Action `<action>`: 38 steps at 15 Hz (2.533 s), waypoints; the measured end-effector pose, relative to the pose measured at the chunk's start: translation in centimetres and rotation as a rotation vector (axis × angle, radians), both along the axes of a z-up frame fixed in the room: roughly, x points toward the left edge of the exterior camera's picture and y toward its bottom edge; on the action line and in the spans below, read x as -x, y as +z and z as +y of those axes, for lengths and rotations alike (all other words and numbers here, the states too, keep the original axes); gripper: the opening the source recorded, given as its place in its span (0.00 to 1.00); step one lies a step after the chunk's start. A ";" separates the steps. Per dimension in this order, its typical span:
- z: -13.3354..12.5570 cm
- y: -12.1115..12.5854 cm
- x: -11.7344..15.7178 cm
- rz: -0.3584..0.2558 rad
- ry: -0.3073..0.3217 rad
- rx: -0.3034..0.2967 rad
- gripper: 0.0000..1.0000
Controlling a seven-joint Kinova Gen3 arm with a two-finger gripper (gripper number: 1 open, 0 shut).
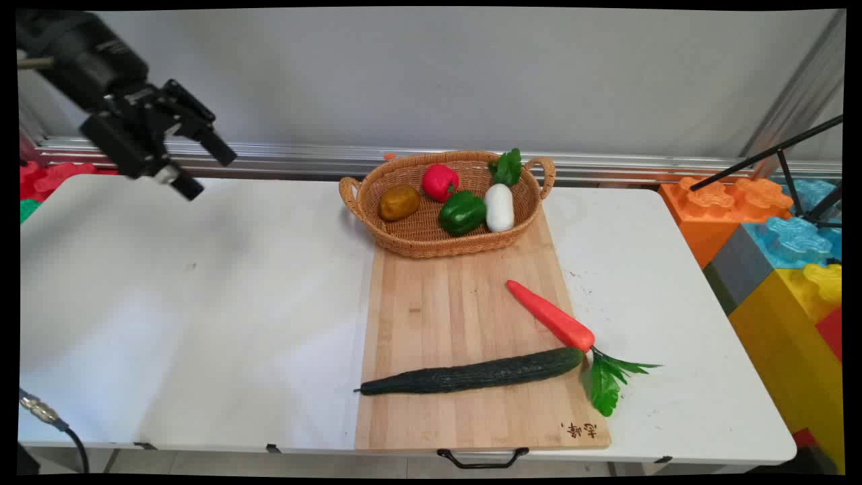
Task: Pick up the cucumber from the cutting board
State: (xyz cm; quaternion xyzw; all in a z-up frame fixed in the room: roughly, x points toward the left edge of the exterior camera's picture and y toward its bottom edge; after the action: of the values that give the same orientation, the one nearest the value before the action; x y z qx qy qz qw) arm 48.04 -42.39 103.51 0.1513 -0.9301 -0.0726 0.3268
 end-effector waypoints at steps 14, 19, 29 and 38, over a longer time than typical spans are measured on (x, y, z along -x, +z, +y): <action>4.0 -2.6 3.0 0.124 -0.145 0.144 1.00; 3.7 -3.0 7.5 0.150 -0.137 0.172 1.00; 3.6 -0.8 22.5 0.043 -0.119 0.164 1.00; 5.5 -5.5 30.3 -0.165 -0.063 0.138 1.00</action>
State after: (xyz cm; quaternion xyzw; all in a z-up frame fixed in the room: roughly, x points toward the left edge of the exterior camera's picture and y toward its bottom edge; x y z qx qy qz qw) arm 17.73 -36.94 98.05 0.1046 -0.9609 -0.0061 0.2563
